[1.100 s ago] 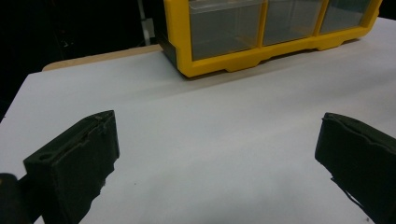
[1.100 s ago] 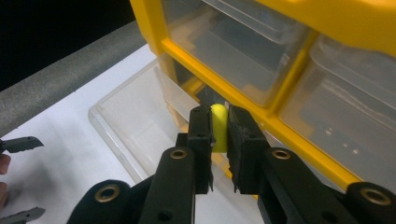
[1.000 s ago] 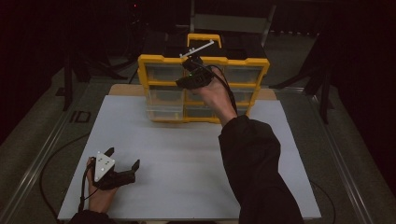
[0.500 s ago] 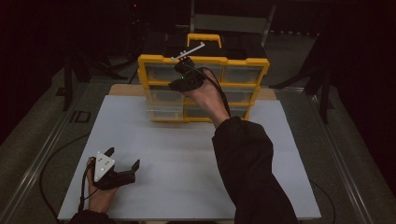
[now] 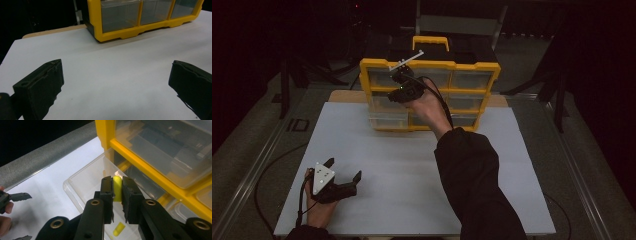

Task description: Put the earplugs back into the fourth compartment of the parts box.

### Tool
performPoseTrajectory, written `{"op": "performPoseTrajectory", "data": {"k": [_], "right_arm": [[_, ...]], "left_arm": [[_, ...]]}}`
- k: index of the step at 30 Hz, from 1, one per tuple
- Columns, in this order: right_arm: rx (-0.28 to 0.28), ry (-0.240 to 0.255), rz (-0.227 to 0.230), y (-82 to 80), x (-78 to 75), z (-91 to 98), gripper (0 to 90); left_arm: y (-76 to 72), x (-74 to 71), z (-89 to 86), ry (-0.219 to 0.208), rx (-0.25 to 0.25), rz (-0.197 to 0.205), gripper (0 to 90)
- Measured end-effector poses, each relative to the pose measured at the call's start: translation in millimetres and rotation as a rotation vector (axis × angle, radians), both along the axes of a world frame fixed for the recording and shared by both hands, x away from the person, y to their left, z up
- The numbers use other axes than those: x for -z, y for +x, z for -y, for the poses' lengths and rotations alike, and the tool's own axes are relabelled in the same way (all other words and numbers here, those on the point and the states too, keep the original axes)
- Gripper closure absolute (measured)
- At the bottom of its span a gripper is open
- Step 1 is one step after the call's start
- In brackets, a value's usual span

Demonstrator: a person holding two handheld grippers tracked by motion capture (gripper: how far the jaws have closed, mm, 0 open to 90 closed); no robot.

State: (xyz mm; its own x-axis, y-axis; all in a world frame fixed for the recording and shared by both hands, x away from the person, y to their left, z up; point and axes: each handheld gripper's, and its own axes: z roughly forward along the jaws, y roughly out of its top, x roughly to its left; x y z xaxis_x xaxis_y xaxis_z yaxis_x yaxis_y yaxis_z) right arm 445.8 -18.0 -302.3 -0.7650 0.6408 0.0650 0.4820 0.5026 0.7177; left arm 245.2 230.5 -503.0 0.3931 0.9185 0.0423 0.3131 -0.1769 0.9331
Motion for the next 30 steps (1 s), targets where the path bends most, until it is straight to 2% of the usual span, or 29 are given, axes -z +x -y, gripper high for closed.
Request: {"op": "performPoseTrajectory", "data": {"k": [24,27,30], "right_arm": [[-0.048,-0.006,-0.014,-4.6,11.5,-10.6,78.5],[-0.047,-0.006,-0.018,-5.3,12.2,-11.2,72.5],[-0.050,0.006,-0.011,-5.5,12.1,-10.1,62.1]], "left_arm": [[0.3,0.3,0.2,0.002,0.001,-0.003,0.6],[0.2,0.1,0.0,0.003,0.001,-0.002,0.6],[0.2,0.2,0.0,0.001,0.000,-0.002,0.6]]}}
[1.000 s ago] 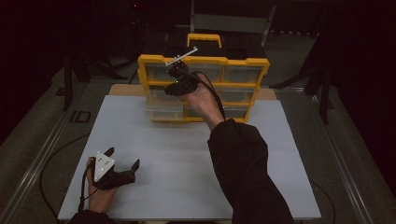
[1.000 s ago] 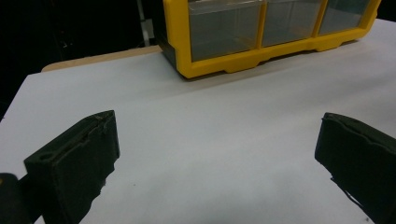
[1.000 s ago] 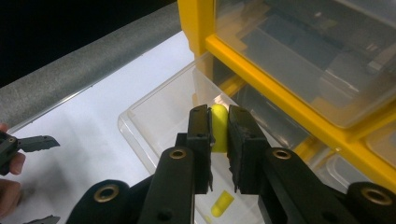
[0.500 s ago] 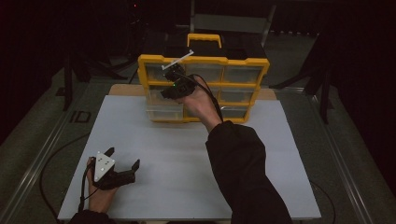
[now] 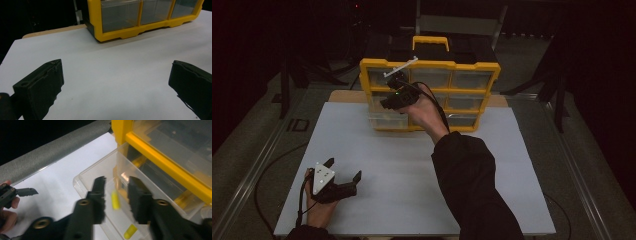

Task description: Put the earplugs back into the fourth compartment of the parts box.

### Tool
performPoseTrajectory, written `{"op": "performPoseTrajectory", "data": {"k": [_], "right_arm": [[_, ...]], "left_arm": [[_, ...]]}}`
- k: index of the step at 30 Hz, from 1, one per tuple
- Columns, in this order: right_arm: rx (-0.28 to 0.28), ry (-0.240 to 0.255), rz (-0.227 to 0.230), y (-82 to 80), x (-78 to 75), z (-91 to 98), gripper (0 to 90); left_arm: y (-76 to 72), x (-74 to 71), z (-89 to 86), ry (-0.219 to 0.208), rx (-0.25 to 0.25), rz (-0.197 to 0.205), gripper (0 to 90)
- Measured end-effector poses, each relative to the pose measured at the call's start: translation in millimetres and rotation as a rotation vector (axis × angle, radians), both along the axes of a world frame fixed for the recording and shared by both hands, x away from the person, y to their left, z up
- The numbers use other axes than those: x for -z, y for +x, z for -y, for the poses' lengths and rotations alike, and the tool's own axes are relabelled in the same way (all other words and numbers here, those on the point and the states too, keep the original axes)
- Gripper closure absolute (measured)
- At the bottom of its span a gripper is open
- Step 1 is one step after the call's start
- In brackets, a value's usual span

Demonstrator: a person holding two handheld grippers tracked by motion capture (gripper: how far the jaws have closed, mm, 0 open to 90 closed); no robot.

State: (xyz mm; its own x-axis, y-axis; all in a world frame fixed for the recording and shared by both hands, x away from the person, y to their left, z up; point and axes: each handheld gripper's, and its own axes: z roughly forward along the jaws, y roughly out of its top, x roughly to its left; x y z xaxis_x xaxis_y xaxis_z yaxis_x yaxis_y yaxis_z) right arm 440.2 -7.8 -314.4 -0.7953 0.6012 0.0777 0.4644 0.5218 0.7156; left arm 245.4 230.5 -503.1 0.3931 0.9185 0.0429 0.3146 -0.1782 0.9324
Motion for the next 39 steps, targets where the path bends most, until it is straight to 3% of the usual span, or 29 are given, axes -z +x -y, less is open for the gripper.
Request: {"op": "performPoseTrajectory", "data": {"k": [5,7,9,27,39], "right_arm": [[-0.002,0.057,-0.005,0.6,-3.5,6.3,36.8],[0.011,0.048,0.015,-0.3,-4.4,8.3,22.4],[0.028,0.032,0.034,-1.5,-4.5,10.1,13.8],[0.051,0.000,0.037,-7.3,1.0,39.1,9.9],[0.075,0.008,0.023,-4.3,8.3,60.9,9.6]], "left_arm": [[0.0,0.0,0.1,0.001,0.001,-0.001,0.6],[0.0,0.0,0.2,0.002,0.001,0.000,0.6],[-0.1,0.0,0.2,0.002,0.001,0.000,0.6],[-0.2,0.1,0.7,0.004,0.001,0.000,0.6],[0.0,0.5,1.1,0.005,0.001,-0.002,0.6]]}}
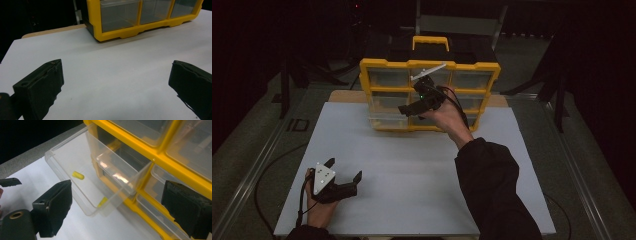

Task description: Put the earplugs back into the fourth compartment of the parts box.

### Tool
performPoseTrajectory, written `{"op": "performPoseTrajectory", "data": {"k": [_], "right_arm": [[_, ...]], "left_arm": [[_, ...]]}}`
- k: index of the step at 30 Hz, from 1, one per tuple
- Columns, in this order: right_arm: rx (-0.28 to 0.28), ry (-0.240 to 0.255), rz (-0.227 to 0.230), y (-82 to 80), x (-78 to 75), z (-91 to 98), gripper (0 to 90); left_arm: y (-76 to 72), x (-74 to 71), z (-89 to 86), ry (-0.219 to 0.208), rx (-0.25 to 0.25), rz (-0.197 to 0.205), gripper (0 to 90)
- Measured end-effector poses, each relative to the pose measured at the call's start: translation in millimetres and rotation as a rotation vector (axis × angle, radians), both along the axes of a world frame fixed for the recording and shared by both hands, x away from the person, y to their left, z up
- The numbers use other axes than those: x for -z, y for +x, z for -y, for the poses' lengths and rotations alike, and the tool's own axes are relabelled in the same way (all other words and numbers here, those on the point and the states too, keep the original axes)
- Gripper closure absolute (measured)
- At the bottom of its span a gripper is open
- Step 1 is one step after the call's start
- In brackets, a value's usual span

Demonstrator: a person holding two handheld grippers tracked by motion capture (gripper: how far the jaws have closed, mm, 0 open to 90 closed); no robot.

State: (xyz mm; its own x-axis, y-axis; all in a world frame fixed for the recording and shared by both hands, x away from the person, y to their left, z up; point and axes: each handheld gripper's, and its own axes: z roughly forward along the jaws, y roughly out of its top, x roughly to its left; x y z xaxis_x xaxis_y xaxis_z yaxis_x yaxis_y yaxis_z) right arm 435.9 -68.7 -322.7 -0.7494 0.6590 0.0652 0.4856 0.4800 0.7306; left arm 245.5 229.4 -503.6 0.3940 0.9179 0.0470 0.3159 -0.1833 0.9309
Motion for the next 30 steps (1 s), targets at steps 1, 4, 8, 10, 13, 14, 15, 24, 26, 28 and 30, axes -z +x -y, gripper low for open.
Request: {"op": "performPoseTrajectory", "data": {"k": [1,4,8,10,13,14,15,24,26,28,30], "right_arm": [[0.002,0.002,-0.002,0.0,0.5,1.5,9.7],[0.007,0.007,-0.003,0.2,1.3,5.9,9.7],[0.014,0.001,-0.006,-0.1,2.3,10.8,10.0],[0.015,0.004,-0.006,-0.2,2.4,13.7,10.9],[0.019,0.008,-0.009,-0.1,2.5,16.9,11.0],[0.020,0.011,-0.011,0.0,3.3,18.9,11.0],[0.022,0.010,-0.012,0.0,3.9,19.6,11.0],[0.009,0.006,-0.036,-2.2,12.9,28.6,10.1],[0.009,0.008,-0.040,-2.5,13.8,29.2,10.1],[0.010,0.008,-0.043,-2.8,16.6,30.6,9.7],[0.010,0.008,-0.043,-3.2,18.5,31.2,9.7]], "left_arm": [[0.0,0.1,0.1,-0.001,0.000,-0.001,0.6],[-0.1,0.0,0.3,0.000,0.000,-0.002,0.6],[-0.1,0.1,0.3,0.000,0.000,-0.002,0.6],[0.0,0.2,0.4,0.000,0.000,-0.002,0.6],[0.0,0.2,0.4,-0.001,0.000,-0.001,0.6],[0.1,0.2,0.3,0.000,0.000,-0.001,0.6],[0.1,0.1,0.3,-0.001,0.000,-0.002,0.6],[0.0,0.2,0.4,-0.002,-0.002,0.000,0.6],[0.2,0.3,0.3,-0.002,-0.001,-0.001,0.6],[0.0,0.2,0.5,-0.001,-0.001,-0.001,0.6],[-0.1,0.1,0.5,-0.002,-0.002,-0.001,0.6]]}}
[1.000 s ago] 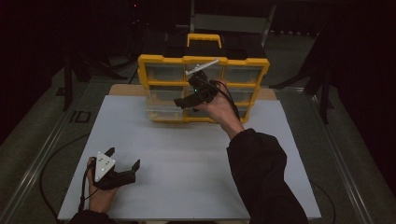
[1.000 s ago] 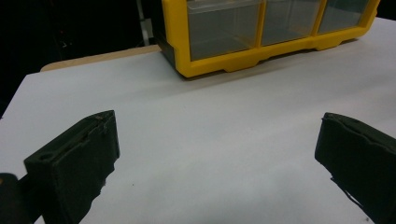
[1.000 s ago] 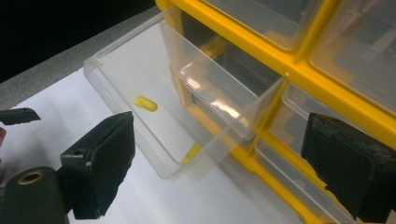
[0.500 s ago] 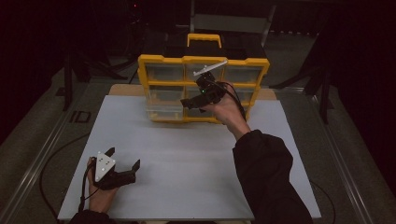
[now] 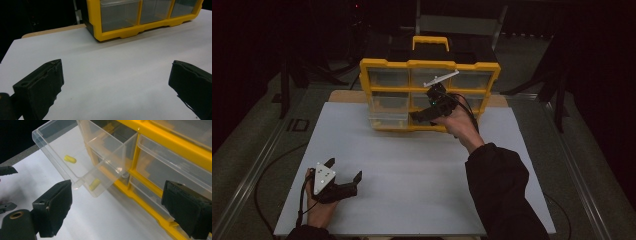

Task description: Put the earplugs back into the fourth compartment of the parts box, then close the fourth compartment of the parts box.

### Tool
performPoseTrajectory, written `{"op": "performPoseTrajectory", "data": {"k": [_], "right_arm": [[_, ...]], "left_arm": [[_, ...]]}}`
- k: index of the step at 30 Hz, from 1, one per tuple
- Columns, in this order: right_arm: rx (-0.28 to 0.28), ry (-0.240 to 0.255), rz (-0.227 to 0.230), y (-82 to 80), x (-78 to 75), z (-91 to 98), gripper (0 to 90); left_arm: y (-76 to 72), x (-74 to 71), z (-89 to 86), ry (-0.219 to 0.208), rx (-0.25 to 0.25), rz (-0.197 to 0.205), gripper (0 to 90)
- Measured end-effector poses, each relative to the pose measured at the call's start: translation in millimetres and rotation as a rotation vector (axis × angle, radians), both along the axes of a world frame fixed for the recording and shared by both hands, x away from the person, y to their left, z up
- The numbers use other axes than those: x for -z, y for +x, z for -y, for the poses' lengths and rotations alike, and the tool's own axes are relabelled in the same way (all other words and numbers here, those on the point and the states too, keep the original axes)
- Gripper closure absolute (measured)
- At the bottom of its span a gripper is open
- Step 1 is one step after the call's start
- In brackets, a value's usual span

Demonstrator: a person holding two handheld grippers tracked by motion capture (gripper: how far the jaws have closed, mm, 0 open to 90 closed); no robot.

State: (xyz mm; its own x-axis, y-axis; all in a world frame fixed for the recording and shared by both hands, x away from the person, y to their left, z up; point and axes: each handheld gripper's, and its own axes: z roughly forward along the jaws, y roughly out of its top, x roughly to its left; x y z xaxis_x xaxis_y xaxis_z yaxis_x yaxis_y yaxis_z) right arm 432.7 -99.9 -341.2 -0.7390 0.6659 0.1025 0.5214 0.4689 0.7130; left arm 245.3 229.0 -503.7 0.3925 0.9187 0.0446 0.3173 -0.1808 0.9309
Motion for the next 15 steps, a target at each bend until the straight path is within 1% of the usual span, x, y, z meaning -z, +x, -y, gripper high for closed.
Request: {"op": "performPoseTrajectory", "data": {"k": [7,15], "right_arm": [[-0.006,0.001,-0.009,-2.0,4.7,0.7,9.6],[-0.021,-0.006,-0.027,-4.3,15.6,0.2,9.7]], "left_arm": [[0.1,0.1,0.0,0.001,0.001,0.000,0.6],[-0.1,0.0,0.1,0.002,0.001,0.001,0.6]]}}
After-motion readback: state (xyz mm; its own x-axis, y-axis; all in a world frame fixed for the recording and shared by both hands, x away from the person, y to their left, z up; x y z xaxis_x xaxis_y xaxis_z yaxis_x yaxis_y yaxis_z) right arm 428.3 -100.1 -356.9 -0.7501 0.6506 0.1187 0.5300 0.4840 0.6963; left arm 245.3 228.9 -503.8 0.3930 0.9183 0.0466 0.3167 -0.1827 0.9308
